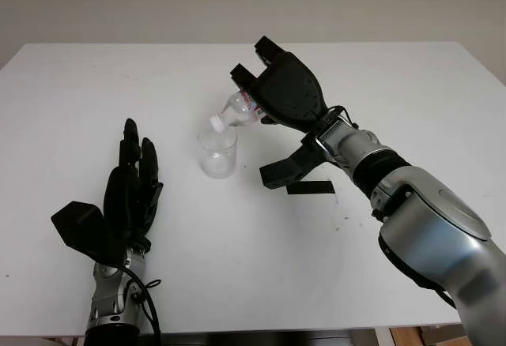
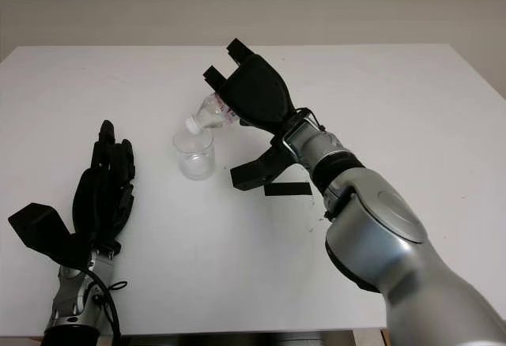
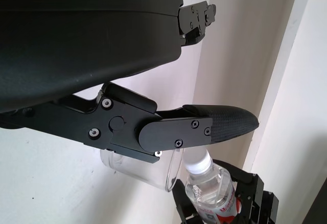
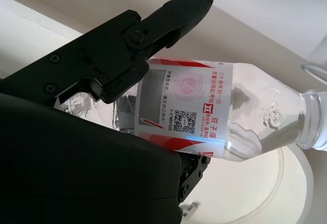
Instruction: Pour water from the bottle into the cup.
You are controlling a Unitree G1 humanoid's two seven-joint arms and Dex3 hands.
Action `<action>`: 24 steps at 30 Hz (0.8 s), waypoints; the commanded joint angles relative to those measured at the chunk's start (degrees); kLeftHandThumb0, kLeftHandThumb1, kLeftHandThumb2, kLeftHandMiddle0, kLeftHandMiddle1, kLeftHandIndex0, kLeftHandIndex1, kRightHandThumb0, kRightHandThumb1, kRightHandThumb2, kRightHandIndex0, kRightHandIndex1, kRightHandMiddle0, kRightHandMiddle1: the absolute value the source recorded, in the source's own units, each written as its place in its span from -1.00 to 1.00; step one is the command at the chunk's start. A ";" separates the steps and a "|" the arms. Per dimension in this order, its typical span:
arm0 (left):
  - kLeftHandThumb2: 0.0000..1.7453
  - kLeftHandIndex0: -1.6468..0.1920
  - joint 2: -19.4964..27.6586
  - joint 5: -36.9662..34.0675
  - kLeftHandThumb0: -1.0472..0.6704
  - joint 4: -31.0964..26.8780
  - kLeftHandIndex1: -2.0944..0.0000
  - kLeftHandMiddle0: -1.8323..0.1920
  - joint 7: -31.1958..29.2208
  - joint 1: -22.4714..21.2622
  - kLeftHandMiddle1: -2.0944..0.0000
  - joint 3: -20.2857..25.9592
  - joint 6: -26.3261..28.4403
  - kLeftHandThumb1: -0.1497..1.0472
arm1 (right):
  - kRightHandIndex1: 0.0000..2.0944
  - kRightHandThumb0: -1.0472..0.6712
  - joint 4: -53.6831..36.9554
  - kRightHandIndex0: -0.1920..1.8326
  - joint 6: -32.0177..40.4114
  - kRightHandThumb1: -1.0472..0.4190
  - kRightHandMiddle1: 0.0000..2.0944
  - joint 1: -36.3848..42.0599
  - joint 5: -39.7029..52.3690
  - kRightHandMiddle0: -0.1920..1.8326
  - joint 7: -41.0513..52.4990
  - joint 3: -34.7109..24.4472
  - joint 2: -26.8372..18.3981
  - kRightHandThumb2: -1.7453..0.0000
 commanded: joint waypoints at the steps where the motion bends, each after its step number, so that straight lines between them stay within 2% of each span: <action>1: -0.44 0.99 -1.39 -0.12 -0.67 2.81 0.97 1.00 0.12 2.85 0.97 -0.28 0.71 1.00 | 1.00 -0.41 0.04 0.31 0.57 -1.00 0.20 -2.09 0.20 -0.34 -0.39 -0.04 0.30 0.90; 9: -0.43 1.00 -1.20 -0.19 -0.66 2.99 0.97 1.00 -0.11 2.82 0.97 -0.27 0.62 1.00 | 1.00 -0.42 -0.03 0.30 0.16 -1.00 0.22 -1.85 0.94 -0.37 -0.86 -0.48 0.07 0.92; 10: -0.43 1.00 -1.12 -0.15 -0.66 2.90 0.97 1.00 -0.18 2.87 0.97 -0.32 0.68 1.00 | 1.00 -0.42 -0.06 0.29 -0.30 -1.00 0.25 -1.70 1.73 -0.35 -0.43 -1.14 0.08 0.93; 11: -0.42 1.00 -1.07 0.02 -0.66 2.79 0.97 1.00 -0.09 2.94 0.96 -0.38 0.73 1.00 | 1.00 -0.40 -0.11 0.28 -1.19 -1.00 0.43 -1.49 3.07 -0.33 0.23 -2.18 0.07 0.90; 13: -0.42 0.99 -0.96 0.22 -0.66 2.74 0.96 0.99 -0.02 3.06 0.96 -0.41 0.66 1.00 | 1.00 -0.33 -0.39 0.28 -5.16 -1.00 0.85 -0.86 7.25 -0.32 2.03 -5.46 -0.04 0.81; 14: -0.42 0.99 -0.92 0.27 -0.66 2.75 0.96 0.99 0.04 3.12 0.96 -0.39 0.67 1.00 | 1.00 -0.31 -0.50 0.29 -6.78 -1.00 0.92 -0.64 9.09 -0.29 3.05 -6.88 -0.13 0.79; 17: -0.42 0.99 -0.93 -0.02 -0.66 2.87 0.96 0.99 -0.18 3.15 0.95 -0.25 0.67 1.00 | 1.00 -0.25 -0.85 0.37 -10.67 -1.00 0.99 0.44 16.37 -0.03 8.06 -12.79 -0.14 0.72; 20: -0.44 0.99 -1.05 -0.38 -0.66 2.29 0.96 0.99 -0.33 3.52 0.95 -0.19 0.90 1.00 | 1.00 -0.23 -2.13 0.50 -16.30 -1.00 1.00 3.30 29.51 0.12 18.35 -23.31 0.44 0.68; 24: -0.43 0.99 -0.86 0.00 -0.66 1.84 0.95 0.99 -0.14 3.75 0.95 -0.41 1.41 1.00 | 1.00 -0.23 -4.74 0.55 -19.20 -1.00 1.00 7.93 41.67 0.24 28.94 -33.03 0.34 0.61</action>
